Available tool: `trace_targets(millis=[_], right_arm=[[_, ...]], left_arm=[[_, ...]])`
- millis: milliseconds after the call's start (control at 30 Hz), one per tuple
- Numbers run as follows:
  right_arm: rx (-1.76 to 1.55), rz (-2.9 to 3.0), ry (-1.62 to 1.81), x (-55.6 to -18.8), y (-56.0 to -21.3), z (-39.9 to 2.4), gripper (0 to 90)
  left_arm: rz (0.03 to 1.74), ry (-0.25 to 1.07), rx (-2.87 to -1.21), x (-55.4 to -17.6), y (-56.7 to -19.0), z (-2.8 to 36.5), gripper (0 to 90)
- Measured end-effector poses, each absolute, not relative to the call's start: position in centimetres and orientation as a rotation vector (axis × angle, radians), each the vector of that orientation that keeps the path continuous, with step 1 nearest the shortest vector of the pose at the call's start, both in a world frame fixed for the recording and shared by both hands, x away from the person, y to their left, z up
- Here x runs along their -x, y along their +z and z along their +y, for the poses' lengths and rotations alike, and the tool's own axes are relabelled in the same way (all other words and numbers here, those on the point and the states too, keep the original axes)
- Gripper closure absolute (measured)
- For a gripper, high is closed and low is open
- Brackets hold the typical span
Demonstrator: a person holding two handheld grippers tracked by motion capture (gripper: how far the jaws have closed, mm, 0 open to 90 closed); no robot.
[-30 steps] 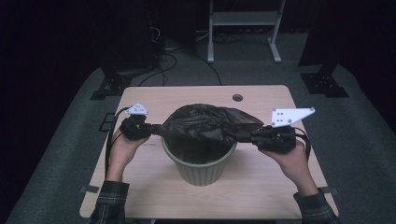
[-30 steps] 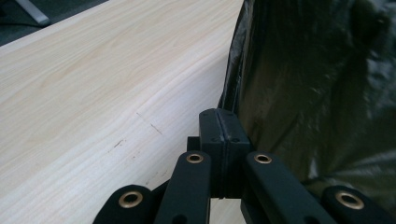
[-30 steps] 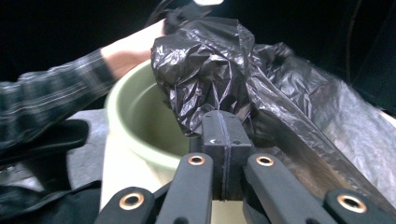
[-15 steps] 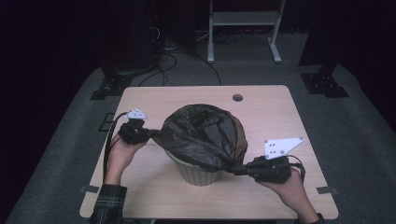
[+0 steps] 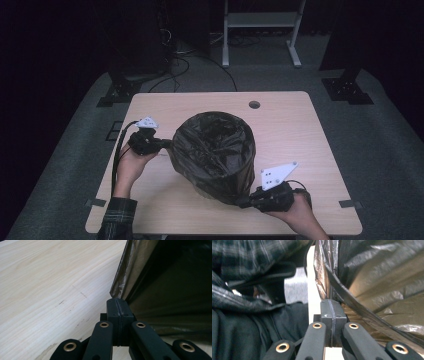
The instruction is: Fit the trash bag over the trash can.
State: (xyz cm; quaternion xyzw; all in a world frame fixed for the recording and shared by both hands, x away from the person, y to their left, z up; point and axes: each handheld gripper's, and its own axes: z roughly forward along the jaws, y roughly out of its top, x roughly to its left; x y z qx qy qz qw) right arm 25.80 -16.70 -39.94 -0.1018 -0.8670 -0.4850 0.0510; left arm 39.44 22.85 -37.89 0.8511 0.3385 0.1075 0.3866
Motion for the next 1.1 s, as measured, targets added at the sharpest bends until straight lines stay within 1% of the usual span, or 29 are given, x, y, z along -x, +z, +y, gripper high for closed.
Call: trace_targets(millis=[67, 200, 467, 600, 733, 933, 1100], right_arm=[[0.307, -2.667, -1.423, -25.7, -40.5, -16.2, 90.0], [0.339, -2.709, -1.359, -26.2, -41.6, -15.9, 90.0], [0.51, -2.743, -1.327, -27.9, -43.4, -18.4, 90.0], [0.578, -2.754, -1.312, -28.6, -44.3, -19.6, 90.0], [0.637, -2.779, -1.286, -29.1, -44.7, -20.3, 90.0], [0.694, -2.813, -1.315, -29.8, -44.4, -20.7, 90.0], [0.743, -2.838, -1.264, -30.4, -44.5, -20.8, 90.0]], left_arm=[[0.879, 0.292, -2.186, -39.5, -38.1, 23.0, 89.9], [0.9, 0.279, -2.192, -39.8, -38.9, 23.0, 89.9], [0.9, 0.246, -2.256, -40.4, -41.2, 21.4, 89.9], [0.887, 0.239, -2.274, -40.5, -41.8, 20.7, 89.9], [0.895, 0.249, -2.281, -40.7, -42.1, 20.4, 89.9], [0.938, 0.27, -2.361, -41.2, -43.1, 20.2, 90.0], [0.927, 0.247, -2.324, -41.3, -43.2, 20.2, 89.9]])
